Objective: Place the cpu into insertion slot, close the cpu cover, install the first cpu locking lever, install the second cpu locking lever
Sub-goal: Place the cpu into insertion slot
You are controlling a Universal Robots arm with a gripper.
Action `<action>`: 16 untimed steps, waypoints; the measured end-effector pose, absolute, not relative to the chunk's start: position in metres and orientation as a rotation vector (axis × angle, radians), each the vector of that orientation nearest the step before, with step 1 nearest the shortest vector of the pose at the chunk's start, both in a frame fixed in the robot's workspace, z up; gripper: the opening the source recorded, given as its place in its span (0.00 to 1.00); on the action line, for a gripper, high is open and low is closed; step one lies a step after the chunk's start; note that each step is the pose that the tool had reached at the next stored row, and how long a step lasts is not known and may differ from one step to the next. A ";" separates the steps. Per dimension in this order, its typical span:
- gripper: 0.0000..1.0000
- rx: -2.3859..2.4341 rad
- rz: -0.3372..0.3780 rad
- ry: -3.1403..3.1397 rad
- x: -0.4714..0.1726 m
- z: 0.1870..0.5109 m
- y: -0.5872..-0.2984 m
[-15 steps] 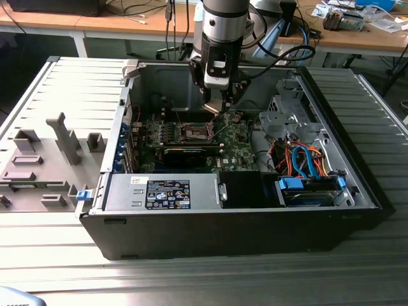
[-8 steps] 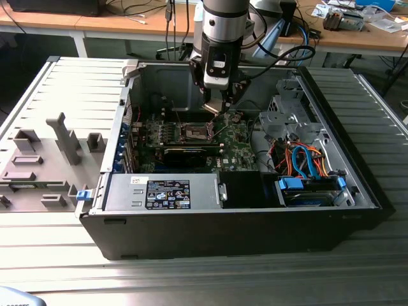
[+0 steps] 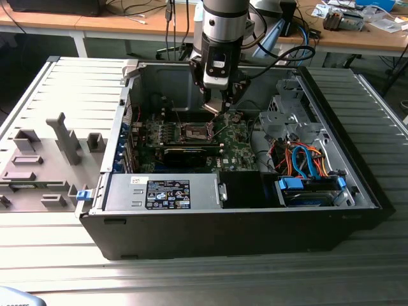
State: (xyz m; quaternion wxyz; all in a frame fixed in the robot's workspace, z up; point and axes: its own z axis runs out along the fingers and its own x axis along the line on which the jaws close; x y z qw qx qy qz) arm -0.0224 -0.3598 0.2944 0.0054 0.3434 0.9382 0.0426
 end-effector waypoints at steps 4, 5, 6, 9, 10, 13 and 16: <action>0.54 1.081 0.133 2.935 -0.022 0.294 -0.360; 0.54 1.083 0.133 2.934 -0.022 0.294 -0.360; 0.54 1.085 0.133 2.933 -0.022 0.294 -0.360; 0.54 1.090 0.133 2.931 -0.022 0.294 -0.360; 0.54 1.091 0.133 2.931 -0.022 0.294 -0.360; 0.54 1.095 0.133 2.930 -0.022 0.294 -0.360; 0.54 1.099 0.133 2.928 -0.022 0.294 -0.360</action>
